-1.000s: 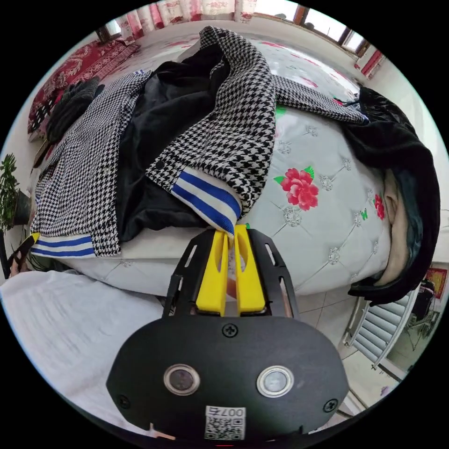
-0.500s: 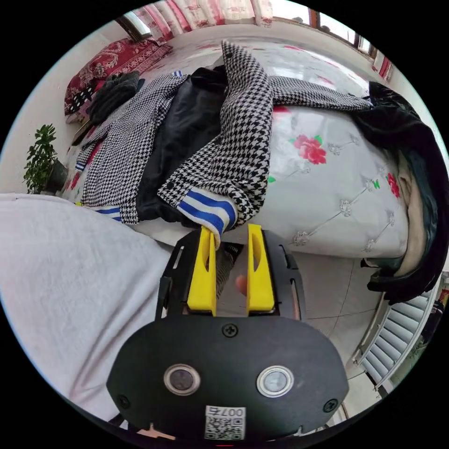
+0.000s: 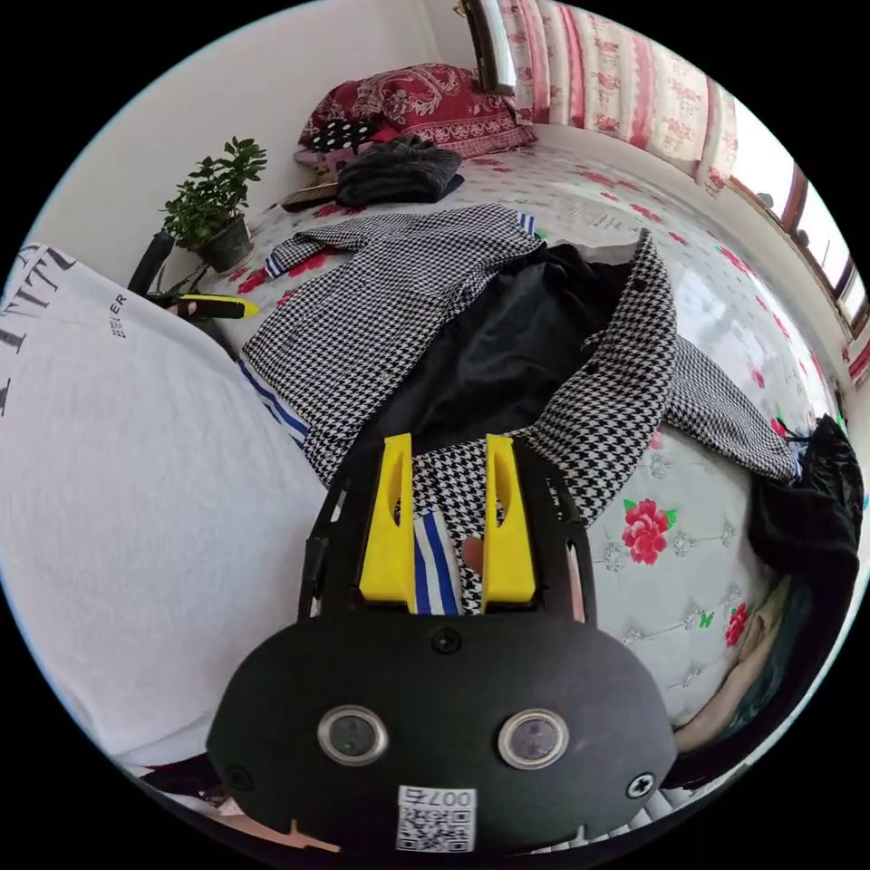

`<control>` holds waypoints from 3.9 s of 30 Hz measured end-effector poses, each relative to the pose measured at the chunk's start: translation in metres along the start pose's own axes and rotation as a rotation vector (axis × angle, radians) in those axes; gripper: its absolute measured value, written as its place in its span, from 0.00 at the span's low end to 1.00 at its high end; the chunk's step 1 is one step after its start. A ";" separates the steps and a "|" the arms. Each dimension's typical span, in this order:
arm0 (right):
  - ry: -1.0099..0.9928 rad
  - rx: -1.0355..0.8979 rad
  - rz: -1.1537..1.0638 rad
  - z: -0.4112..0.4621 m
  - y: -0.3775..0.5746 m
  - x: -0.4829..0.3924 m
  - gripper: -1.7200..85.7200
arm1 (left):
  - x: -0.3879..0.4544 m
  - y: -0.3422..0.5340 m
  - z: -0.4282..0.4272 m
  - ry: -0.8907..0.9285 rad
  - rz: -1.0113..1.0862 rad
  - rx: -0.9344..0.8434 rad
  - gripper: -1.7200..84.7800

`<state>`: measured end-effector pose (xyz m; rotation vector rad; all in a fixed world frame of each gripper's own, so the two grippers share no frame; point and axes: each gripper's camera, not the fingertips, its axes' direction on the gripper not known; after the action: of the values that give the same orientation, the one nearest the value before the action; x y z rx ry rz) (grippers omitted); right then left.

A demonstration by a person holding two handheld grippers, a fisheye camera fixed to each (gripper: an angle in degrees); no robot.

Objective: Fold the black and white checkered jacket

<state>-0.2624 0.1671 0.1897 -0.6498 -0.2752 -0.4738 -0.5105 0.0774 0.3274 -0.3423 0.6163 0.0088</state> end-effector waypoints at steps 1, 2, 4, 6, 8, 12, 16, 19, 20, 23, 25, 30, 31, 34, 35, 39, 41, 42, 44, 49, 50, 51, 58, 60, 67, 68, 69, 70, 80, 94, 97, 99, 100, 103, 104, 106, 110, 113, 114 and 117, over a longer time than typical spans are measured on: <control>-0.006 -0.047 -0.024 0.015 -0.005 -0.004 0.14 | 0.008 -0.003 0.006 0.022 0.032 -0.014 0.08; 0.000 -0.147 -0.055 0.047 -0.011 -0.010 0.14 | 0.012 -0.004 0.008 0.029 0.047 -0.019 0.08; 0.035 -0.287 -0.072 0.092 -0.012 -0.013 0.13 | 0.025 -0.008 0.015 0.051 0.105 -0.035 0.07; 0.129 -0.212 -0.118 0.091 -0.009 -0.020 0.11 | 0.033 -0.010 0.017 0.053 0.148 -0.046 0.07; 0.131 -0.271 -0.084 0.088 -0.016 -0.015 0.10 | 0.037 -0.010 0.017 0.048 0.181 -0.043 0.07; 0.036 -0.010 -0.013 0.004 -0.021 -0.002 0.09 | 0.038 -0.010 0.016 0.103 0.204 -0.035 0.08; -0.214 0.290 -0.072 -0.079 -0.026 -0.003 0.08 | 0.038 -0.010 0.012 0.185 0.217 -0.006 0.09; -0.419 0.338 -0.219 -0.085 -0.054 -0.028 0.08 | 0.033 -0.008 0.020 0.189 0.203 -0.029 0.09; -0.474 0.291 -0.275 -0.068 -0.069 -0.043 0.08 | 0.031 -0.008 0.022 0.190 0.194 -0.039 0.09; -0.512 0.064 -0.274 0.006 -0.103 -0.074 0.08 | 0.020 -0.003 0.032 0.190 0.148 -0.091 0.09; -0.534 -0.031 -0.250 0.034 -0.111 -0.080 0.08 | 0.015 0.002 0.034 0.163 0.130 -0.116 0.09; -0.477 0.169 0.041 0.005 -0.085 0.007 0.09 | 0.014 0.008 0.042 0.135 0.112 -0.150 0.09; -0.436 0.193 0.098 0.000 -0.080 0.023 0.09 | 0.017 0.006 0.046 0.141 0.105 -0.155 0.09; -0.238 0.269 0.305 -0.021 -0.062 0.099 0.10 | 0.030 -0.001 0.059 0.166 0.109 -0.177 0.11; -0.167 0.263 0.328 -0.026 -0.066 0.121 0.10 | 0.034 -0.003 0.062 0.173 0.115 -0.182 0.11; 0.118 0.204 0.272 -0.033 -0.118 0.165 0.10 | 0.066 -0.015 0.083 0.207 0.177 -0.218 0.17; 0.224 0.154 0.335 -0.027 -0.142 0.194 0.10 | 0.078 -0.021 0.094 0.169 0.182 -0.244 0.17; 0.257 0.130 0.390 -0.020 -0.153 0.220 0.10 | 0.085 -0.025 0.103 0.132 0.178 -0.273 0.17; 0.260 0.079 0.471 -0.004 -0.162 0.257 0.10 | 0.094 -0.031 0.113 0.052 0.171 -0.298 0.15; 0.169 -0.183 0.450 0.072 -0.176 0.288 0.09 | 0.113 -0.042 0.120 -0.064 0.168 -0.340 0.08; 0.252 -0.078 0.340 0.063 -0.175 0.270 0.09 | 0.115 -0.042 0.120 -0.067 0.160 -0.341 0.07; 0.331 -0.168 0.235 0.073 -0.173 0.261 0.09 | 0.116 -0.043 0.121 -0.068 0.131 -0.344 0.06; 0.223 -0.102 0.520 0.035 -0.149 0.327 0.10 | 0.130 -0.059 0.132 -0.017 0.077 -0.376 0.05; 0.276 0.084 0.511 -0.004 -0.150 0.309 0.11 | 0.134 -0.061 0.132 -0.032 0.099 -0.389 0.05; 0.073 0.303 0.081 -0.024 -0.240 0.183 0.14 | 0.129 -0.058 0.130 -0.015 0.070 -0.384 0.04; 0.054 0.280 0.040 -0.012 -0.259 0.166 0.14 | 0.128 -0.058 0.129 -0.011 0.065 -0.384 0.04; 0.061 0.233 0.017 0.006 -0.277 0.153 0.13 | 0.126 -0.057 0.128 -0.008 0.056 -0.384 0.04; 0.064 0.198 0.012 0.016 -0.285 0.149 0.13 | 0.126 -0.056 0.127 -0.012 0.053 -0.382 0.04; 0.263 0.398 -0.145 -0.021 -0.290 0.076 0.08 | 0.128 -0.045 0.077 0.107 0.122 -0.248 0.01; 0.209 0.280 0.079 0.005 -0.270 0.086 0.10 | 0.091 -0.010 0.087 0.051 0.231 -0.327 0.01; 0.140 0.331 0.158 -0.023 -0.190 0.082 0.10 | 0.088 -0.013 0.086 0.042 0.354 -0.349 0.01; 0.082 0.289 0.249 -0.024 -0.114 0.074 0.11 | 0.085 -0.014 0.085 0.048 0.417 -0.359 0.01; 0.067 0.260 0.276 -0.021 -0.095 0.071 0.11 | 0.081 -0.014 0.083 0.055 0.454 -0.365 0.01; -0.004 0.135 0.454 0.001 -0.005 0.054 0.12 | 0.070 -0.016 0.078 0.081 0.525 -0.375 0.01; -0.059 0.093 0.519 0.011 0.024 0.045 0.12 | 0.068 -0.016 0.076 0.088 0.534 -0.375 0.01; -0.133 0.044 0.596 0.029 0.056 0.027 0.13 | 0.057 -0.016 0.070 0.114 0.552 -0.375 0.01; -0.247 0.001 0.671 0.064 0.077 -0.002 0.13 | 0.043 -0.017 0.060 0.141 0.577 -0.378 0.01; -0.234 -0.059 0.735 0.090 0.067 -0.008 0.13 | 0.040 -0.017 0.049 0.134 0.638 -0.376 0.01; -0.169 -0.090 0.748 0.095 0.064 -0.008 0.12 | 0.041 -0.015 0.045 0.147 0.667 -0.376 0.01; -0.071 -0.123 0.688 0.083 0.062 -0.009 0.08 | 0.041 -0.011 0.038 0.225 0.705 -0.364 0.01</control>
<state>-0.2469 0.2660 0.2177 -0.8332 -0.0767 0.1940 -0.4543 0.0752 0.3372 -0.4656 0.9365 0.7741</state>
